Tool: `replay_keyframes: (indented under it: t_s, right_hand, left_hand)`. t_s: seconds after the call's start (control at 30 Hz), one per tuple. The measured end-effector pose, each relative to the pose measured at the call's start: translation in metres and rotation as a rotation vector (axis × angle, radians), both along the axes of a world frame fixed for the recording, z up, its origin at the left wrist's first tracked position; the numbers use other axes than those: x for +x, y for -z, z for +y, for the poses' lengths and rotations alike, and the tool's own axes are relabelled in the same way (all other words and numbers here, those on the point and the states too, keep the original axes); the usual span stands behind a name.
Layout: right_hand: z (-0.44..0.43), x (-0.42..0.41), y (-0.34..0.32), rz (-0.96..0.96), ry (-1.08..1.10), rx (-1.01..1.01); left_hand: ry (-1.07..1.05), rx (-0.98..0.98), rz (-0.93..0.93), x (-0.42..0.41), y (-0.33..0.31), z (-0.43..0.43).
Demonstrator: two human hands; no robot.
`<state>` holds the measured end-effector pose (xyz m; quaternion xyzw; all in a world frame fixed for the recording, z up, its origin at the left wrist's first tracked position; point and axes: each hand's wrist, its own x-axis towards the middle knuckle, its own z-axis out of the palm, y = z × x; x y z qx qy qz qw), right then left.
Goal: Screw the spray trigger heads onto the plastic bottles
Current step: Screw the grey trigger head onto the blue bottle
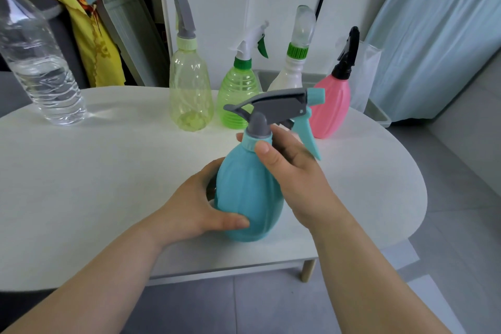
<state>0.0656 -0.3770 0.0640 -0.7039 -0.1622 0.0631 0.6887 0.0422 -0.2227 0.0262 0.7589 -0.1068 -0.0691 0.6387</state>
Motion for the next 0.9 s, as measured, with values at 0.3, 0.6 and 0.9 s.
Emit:
replay_keyframes:
  t_s: [0.3,0.6,0.9]
  right_hand:
    - [0.007,0.002,0.002,-0.055,0.155,0.142]
    - [-0.008,-0.001,-0.008,-0.061,0.045,0.121]
    - [0.006,-0.007,-0.006,-0.008,0.374,0.077]
  left_hand:
    - [-0.119,0.068,-0.039,-0.002,-0.004,-0.008]
    - [-0.020,0.208,-0.062,-0.008,-0.019,-0.015]
    - [-0.240,0.348,-0.180,-0.011,-0.008,-0.028]
